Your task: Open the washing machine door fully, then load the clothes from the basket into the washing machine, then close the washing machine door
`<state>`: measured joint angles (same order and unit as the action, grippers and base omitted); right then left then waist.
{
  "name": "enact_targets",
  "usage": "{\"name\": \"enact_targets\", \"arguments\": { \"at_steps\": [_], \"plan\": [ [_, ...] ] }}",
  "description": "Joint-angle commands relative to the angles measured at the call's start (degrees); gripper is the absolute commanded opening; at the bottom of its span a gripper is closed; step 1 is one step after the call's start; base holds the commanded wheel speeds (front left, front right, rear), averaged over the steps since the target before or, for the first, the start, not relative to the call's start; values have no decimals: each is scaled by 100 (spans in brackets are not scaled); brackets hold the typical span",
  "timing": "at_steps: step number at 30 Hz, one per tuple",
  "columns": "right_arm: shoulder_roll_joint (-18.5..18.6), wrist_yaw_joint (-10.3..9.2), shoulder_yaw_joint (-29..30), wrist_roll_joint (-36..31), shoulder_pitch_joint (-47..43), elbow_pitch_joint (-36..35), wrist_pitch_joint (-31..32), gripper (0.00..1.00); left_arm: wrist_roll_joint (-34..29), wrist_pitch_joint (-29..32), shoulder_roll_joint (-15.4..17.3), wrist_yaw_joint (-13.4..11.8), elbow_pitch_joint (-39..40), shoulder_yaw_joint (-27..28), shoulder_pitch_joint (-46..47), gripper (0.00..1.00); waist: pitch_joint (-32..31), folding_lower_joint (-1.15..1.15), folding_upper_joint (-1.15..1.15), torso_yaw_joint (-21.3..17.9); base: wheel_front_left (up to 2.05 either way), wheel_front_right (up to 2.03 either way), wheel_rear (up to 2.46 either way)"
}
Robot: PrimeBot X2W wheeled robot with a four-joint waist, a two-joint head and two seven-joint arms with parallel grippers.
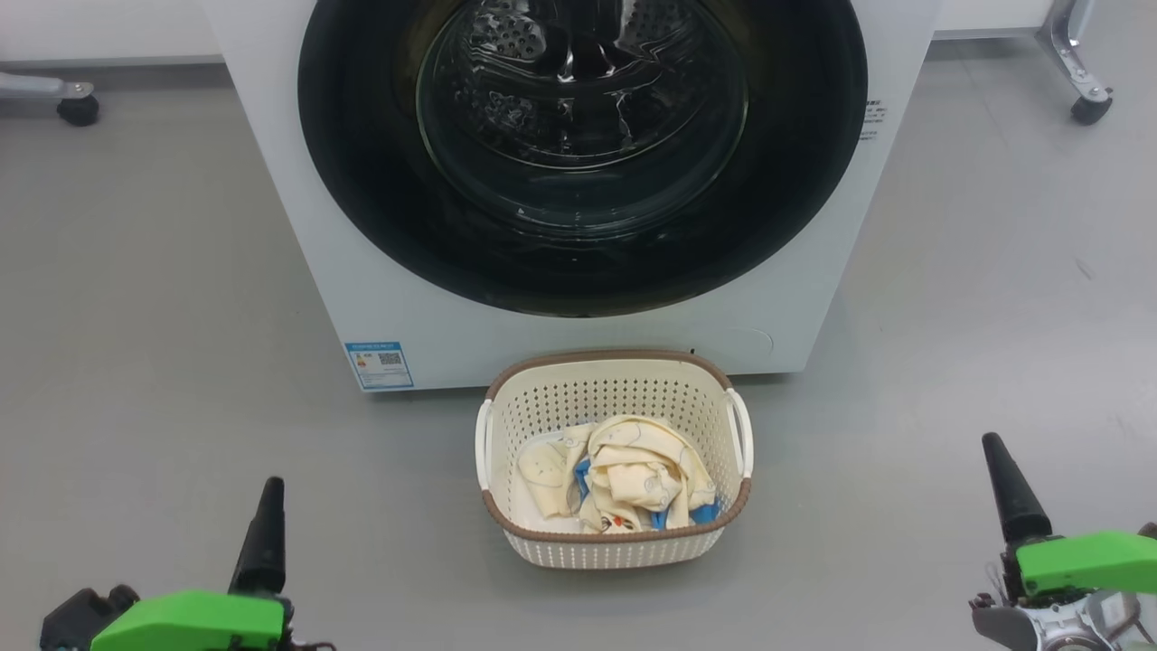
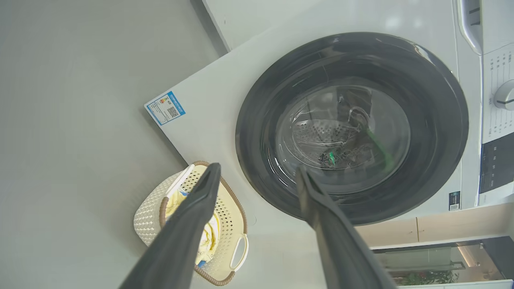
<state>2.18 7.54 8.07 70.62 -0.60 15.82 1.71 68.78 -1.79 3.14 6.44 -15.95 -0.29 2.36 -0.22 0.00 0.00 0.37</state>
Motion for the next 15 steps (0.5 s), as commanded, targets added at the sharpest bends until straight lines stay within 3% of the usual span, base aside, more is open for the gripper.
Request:
{"name": "enact_targets", "arguments": {
  "at_steps": [1,15],
  "plan": [
    [161,-2,2,-330,351,-250,-86,100,-264,-84,75,-19,269,89,289,100,-4,0,0,1,0,0,0],
    [237,-3,-62,-2167,327,-394,-366,100,-1643,-303,88,7,438,7,281,100,-40,0,0,12,0,0,0]
  ]
}}
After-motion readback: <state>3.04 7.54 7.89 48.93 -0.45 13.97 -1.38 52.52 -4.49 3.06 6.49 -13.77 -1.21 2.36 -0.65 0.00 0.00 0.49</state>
